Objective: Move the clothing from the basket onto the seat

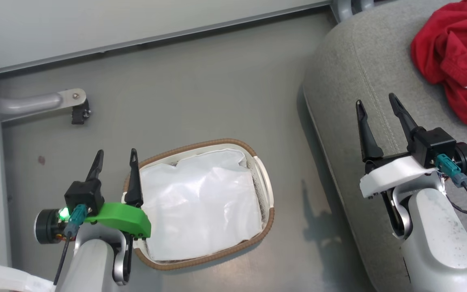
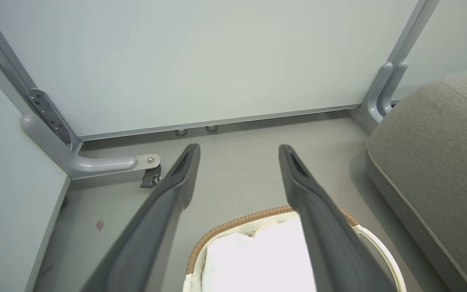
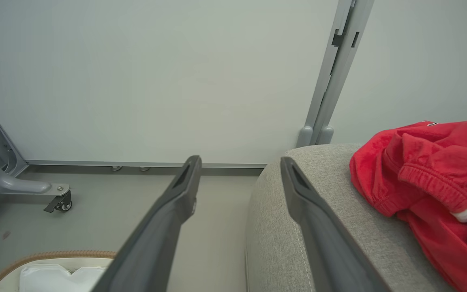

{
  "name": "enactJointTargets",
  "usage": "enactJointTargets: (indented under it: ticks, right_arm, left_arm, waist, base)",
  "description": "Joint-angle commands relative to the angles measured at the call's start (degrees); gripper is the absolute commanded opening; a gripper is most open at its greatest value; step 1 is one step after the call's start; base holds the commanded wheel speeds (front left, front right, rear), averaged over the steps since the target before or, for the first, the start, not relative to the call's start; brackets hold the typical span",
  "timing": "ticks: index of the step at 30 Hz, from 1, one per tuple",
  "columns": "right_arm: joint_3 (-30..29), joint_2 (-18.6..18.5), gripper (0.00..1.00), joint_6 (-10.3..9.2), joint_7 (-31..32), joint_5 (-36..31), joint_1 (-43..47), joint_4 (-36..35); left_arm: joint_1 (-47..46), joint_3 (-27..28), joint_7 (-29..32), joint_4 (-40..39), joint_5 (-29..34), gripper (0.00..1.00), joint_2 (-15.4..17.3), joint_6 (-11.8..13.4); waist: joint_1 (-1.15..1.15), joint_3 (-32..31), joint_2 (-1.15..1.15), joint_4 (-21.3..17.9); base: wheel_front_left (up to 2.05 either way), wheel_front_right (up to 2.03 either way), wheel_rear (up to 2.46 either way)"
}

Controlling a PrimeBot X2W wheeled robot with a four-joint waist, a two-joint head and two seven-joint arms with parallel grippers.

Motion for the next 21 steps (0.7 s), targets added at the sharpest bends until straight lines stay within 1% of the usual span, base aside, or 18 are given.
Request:
enactJointTargets:
  ticks: [1,7,13,21]
  right_arm:
    - [-0.31,-0.07,1.0,-0.08,-0.11,0.58,1.6,0.3]
    - [-0.23,0.21,1.0,-0.08,-0.11,0.57,4.84,1.26]
    - [-0.01,0.29,1.0,-0.08,-0.11,0.93,8.92,2.21]
    - [-0.18,0.31,1.0,-0.08,-0.11,1.52,13.65,2.86]
  left_arm:
    - [1.58,0.9,0.04,-0.2,-0.02,1.0,-0.39,0.11]
    - [5.44,4.07,0.04,-0.06,0.43,1.0,-0.78,-1.04]
    - [9.86,5.85,0.04,-0.08,0.69,1.0,-1.14,-2.21]
    - [14.57,6.91,0.03,-0.88,-1.16,1.0,-1.25,-2.26]
  waist:
    - [0.0,-3.74,0.0,3.7]
    - [0.0,-6.98,0.0,4.62]
    - [0.0,-10.92,0.0,4.76]
    - [0.0,-14.42,0.0,5.18]
  base:
    - [0.0,0.0,0.0]
    - [0.0,0.0,0.0]
    - [0.0,0.0,0.0]
    - [0.0,0.0,0.0]
